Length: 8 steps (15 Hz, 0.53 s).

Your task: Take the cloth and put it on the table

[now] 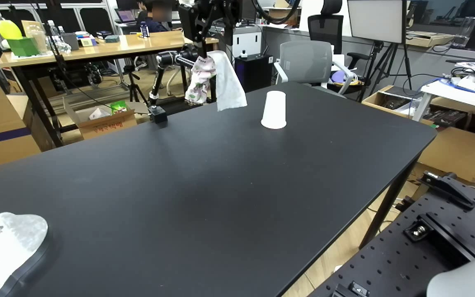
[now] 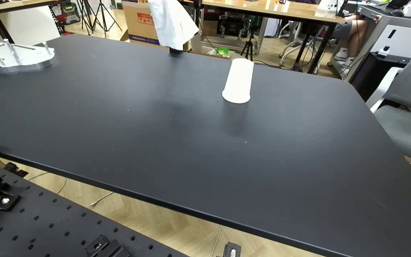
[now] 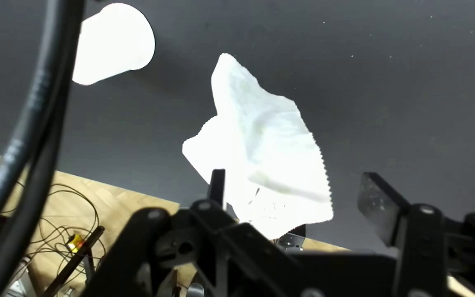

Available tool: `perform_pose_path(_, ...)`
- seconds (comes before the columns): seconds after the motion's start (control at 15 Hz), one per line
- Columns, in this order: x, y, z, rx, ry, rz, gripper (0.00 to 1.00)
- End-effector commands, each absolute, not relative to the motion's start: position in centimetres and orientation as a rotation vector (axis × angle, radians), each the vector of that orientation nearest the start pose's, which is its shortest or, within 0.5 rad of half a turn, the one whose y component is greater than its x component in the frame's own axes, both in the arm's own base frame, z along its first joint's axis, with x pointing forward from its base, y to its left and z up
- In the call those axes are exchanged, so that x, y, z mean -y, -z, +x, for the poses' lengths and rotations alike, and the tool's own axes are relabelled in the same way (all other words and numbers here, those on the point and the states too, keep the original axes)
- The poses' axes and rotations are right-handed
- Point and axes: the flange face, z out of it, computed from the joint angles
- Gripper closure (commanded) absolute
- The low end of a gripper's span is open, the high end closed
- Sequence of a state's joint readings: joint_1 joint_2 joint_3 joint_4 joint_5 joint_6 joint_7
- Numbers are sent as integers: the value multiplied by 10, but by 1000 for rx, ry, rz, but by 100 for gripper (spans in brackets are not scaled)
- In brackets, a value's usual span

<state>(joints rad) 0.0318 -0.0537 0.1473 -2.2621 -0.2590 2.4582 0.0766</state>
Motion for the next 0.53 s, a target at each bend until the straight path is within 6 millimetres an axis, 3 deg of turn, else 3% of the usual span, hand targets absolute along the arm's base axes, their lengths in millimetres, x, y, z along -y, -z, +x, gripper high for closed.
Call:
perform_pose_path(0.0, -95, -414, 534, 470, 451, -3253, 47)
perform_pose_path(0.47, -93, -415, 535, 456, 455, -3248, 95)
